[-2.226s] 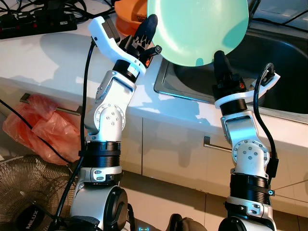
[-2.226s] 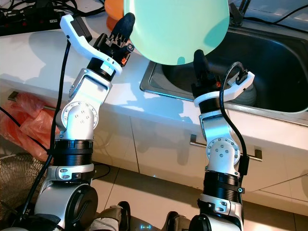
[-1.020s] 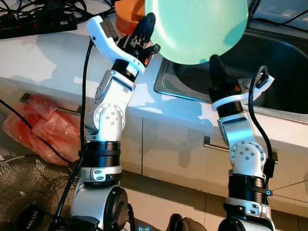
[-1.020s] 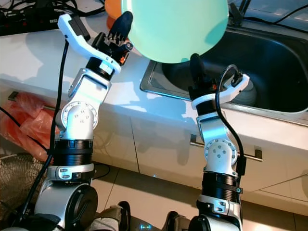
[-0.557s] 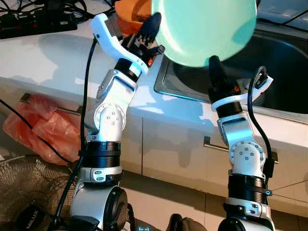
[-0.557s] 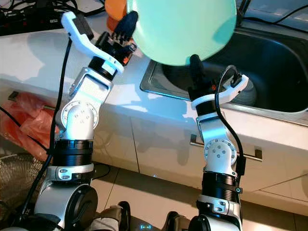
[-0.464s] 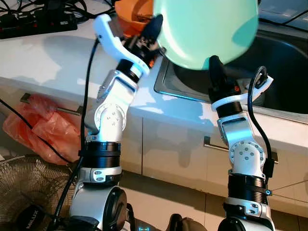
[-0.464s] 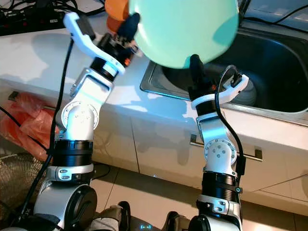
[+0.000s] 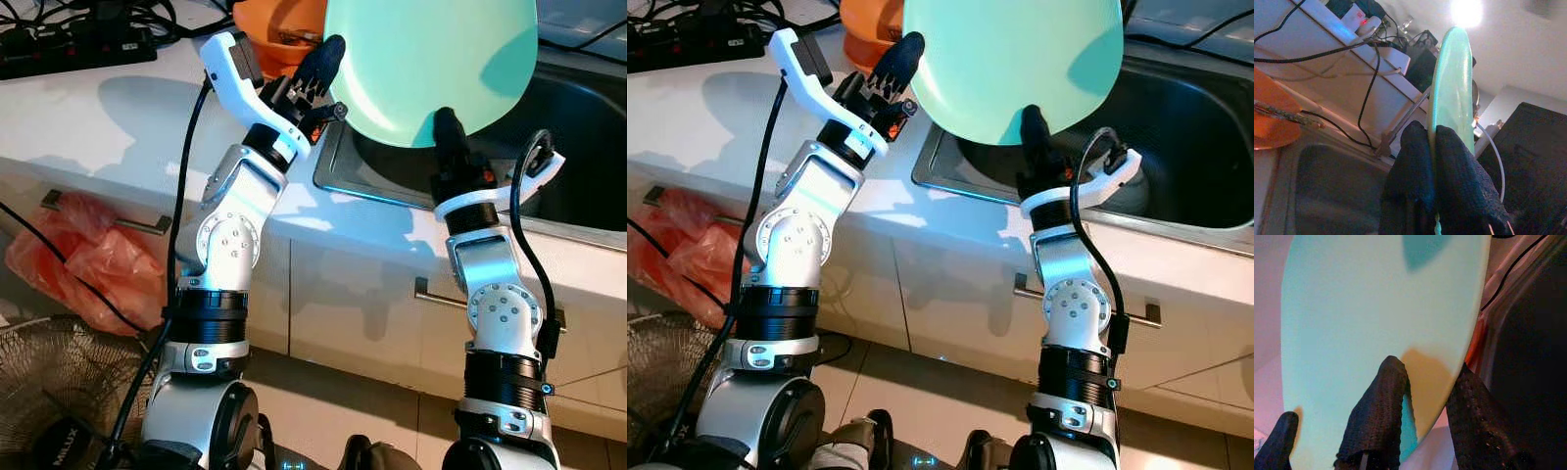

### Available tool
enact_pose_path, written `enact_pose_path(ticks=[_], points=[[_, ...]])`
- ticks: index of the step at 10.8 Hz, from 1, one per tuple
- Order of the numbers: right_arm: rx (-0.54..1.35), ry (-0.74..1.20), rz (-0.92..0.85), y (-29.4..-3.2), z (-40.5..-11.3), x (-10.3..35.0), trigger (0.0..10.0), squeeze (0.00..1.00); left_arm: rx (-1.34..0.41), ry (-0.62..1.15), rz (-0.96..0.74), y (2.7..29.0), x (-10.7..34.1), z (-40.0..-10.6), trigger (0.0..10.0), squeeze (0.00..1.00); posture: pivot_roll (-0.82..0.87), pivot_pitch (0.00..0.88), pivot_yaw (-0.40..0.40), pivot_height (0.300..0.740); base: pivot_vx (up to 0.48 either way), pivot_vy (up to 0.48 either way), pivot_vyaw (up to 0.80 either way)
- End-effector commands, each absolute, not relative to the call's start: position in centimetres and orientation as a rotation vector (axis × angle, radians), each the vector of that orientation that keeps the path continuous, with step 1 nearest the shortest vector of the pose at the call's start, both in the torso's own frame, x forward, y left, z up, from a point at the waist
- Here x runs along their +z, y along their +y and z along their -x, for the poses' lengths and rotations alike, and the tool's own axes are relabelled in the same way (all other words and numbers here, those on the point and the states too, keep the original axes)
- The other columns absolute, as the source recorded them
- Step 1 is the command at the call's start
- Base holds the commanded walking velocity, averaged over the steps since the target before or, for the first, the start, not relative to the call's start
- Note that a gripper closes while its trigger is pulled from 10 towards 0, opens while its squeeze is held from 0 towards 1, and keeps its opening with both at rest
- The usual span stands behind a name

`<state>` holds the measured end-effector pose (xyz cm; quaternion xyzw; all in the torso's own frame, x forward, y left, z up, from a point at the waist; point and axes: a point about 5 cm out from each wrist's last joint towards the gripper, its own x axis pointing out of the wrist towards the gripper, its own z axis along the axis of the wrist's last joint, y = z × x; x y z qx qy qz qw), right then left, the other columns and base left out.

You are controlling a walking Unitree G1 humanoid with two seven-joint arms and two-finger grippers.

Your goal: Kitchen organization

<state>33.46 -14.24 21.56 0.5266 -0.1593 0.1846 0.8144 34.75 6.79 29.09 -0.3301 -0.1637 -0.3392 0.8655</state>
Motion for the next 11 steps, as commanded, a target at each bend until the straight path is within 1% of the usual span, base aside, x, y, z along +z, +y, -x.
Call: enact_pose_path(ticks=[1, 4, 6, 7, 8, 9, 11], points=[[0.369, -0.364, -1.130, -14.7, -33.6, 21.9, 0.0, 0.00, -0.741, -0.370, 0.679, 6.6, 29.6, -34.4, 10.0, 0.00, 0.13, 0.182, -0.024, 0.740, 0.000, 0.000, 0.00], [0.379, -0.394, -1.154, -14.8, -33.6, 22.6, 0.0, 0.00, -0.739, -0.337, 0.677, 6.3, 28.8, -34.5, 10.0, 0.00, 0.12, 0.179, -0.022, 0.740, 0.000, 0.000, 0.00], [0.391, -0.400, -1.164, -14.7, -33.6, 22.8, 0.0, 0.00, -0.749, -0.285, 0.626, 5.9, 28.0, -34.6, 10.0, 0.00, 0.12, 0.179, -0.021, 0.740, 0.000, 0.000, 0.00], [0.398, -0.403, -1.168, -14.6, -33.5, 22.9, 0.0, 0.00, -0.728, -0.228, 0.513, 5.5, 26.9, -34.9, 10.0, 0.00, 0.12, 0.178, -0.021, 0.740, 0.000, 0.000, 0.00], [0.398, -0.401, -1.170, -14.6, -33.5, 22.8, 0.0, 0.00, -0.740, -0.187, 0.469, 5.1, 26.1, -34.9, 10.0, 0.00, 0.12, 0.178, -0.020, 0.740, 0.000, 0.000, 0.00], [0.401, -0.402, -1.173, -14.5, -33.5, 22.9, 0.0, 0.00, -0.747, -0.166, 0.451, 4.7, 25.7, -34.8, 10.0, 1.00, 0.12, 0.176, -0.018, 0.740, 0.000, 0.000, 0.00], [0.399, -0.406, -1.184, -14.5, -33.5, 22.9, 0.0, 0.00, -0.744, -0.150, 0.451, 4.6, 25.3, -34.8, 10.0, 1.00, 0.12, 0.174, -0.016, 0.740, 0.000, 0.000, 0.00]])
